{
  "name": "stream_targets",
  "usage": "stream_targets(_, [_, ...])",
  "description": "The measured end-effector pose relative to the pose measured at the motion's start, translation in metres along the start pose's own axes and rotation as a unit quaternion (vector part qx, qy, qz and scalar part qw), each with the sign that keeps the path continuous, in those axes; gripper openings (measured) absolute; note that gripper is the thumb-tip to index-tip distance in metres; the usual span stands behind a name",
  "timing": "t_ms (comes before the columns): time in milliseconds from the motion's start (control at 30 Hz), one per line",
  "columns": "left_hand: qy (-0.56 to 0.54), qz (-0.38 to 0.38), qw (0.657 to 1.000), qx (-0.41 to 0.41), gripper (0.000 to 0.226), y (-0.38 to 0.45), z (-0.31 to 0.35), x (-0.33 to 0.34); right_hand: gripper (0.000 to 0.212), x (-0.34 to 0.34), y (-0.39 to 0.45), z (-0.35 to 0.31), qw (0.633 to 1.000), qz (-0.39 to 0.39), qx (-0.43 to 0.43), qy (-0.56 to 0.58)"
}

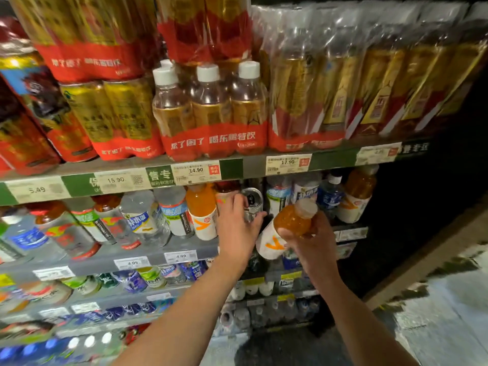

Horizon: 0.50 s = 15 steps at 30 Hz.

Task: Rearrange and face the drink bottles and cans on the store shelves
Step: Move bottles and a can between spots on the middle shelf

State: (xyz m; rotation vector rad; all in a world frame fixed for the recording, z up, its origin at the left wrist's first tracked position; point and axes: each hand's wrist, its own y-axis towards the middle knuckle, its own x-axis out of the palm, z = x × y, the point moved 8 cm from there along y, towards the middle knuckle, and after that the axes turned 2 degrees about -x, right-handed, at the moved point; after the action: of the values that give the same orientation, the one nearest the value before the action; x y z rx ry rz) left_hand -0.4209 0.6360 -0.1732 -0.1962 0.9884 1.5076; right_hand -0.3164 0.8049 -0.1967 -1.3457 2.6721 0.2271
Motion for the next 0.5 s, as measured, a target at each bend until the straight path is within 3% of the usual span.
stream_targets(100, [-0.041,0.015,0.997,-0.058,0.047,-0.003,0.002,0.001,0.06,-0.002,0.011,0.005,0.999,-0.038,-0.002,0.037])
stream_targets(167, [-0.11,0.015,0.988,-0.103,0.063,-0.006,-0.003,0.003,0.061,-0.004,0.014,0.009,0.996,-0.055,0.006,0.07])
stream_targets(233, [-0.111,0.014,0.986,-0.12,0.074,-0.007,-0.005,0.004,0.061,-0.006,0.019,0.014,0.994,-0.063,0.009,0.085])
stream_targets(367, [-0.095,0.022,0.985,-0.141,0.068,-0.007,-0.005,0.001,0.062,-0.006,0.027,0.013,0.995,-0.055,0.008,0.087])
stream_targets(500, [-0.203,0.048,0.962,-0.178,0.061,-0.023,-0.011,-0.004,0.068,0.001,0.03,0.003,0.995,-0.056,-0.026,0.078])
